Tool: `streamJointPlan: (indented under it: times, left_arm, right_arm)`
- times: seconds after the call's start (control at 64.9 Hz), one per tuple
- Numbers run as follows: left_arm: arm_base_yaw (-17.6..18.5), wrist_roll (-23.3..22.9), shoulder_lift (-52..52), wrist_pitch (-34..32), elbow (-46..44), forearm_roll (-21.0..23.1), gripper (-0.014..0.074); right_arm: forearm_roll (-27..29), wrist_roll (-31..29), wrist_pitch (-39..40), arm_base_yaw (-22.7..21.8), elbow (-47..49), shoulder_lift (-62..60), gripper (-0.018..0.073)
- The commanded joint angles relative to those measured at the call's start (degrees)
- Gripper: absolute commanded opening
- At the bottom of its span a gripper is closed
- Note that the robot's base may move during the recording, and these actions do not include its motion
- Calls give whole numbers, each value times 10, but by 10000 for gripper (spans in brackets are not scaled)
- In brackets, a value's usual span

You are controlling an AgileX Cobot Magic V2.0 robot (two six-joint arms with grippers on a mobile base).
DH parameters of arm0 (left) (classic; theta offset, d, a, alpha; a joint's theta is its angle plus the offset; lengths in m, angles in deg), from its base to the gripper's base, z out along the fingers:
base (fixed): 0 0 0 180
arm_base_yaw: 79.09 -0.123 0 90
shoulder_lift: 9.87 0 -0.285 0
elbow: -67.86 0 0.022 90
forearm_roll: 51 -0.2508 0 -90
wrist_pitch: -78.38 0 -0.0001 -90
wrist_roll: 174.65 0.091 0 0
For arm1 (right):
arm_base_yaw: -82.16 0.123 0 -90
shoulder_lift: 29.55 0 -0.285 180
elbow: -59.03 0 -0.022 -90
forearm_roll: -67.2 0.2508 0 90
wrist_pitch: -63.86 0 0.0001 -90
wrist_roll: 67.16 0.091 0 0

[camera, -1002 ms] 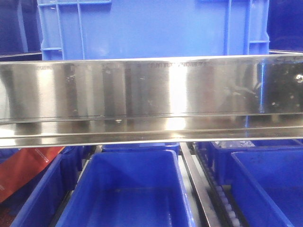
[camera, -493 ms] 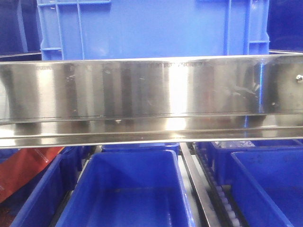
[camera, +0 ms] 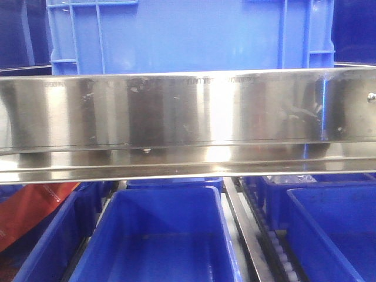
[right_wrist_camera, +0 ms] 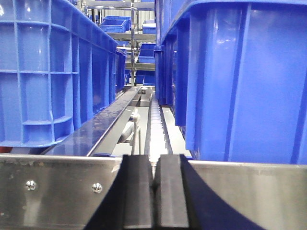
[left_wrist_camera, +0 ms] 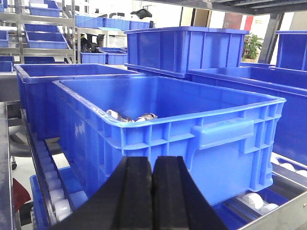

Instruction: Place valve from conveyor to right shelf box

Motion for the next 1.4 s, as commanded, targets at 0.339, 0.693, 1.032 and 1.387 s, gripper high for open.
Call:
streamJointPlan:
  times: [0.339,0.693,1.032,1.387]
  left_arm:
    - [-133,-95,-121,-21,147,-144,-111]
    - [-199,-122,-273,-33,311,-158,-111]
    - [-225,-122,-273,-133,348,-136,-111]
    - [-225,-122,-273,-123,348,-147,-111]
  right_arm:
    - [-3,-2,8,0,-1,-2,-163]
    - [-3,-2,8,0,-1,-2,-163]
    - [-3,-2,8,0,-1,-2,-163]
    - [-3,-2,8,0,-1,-2,-163]
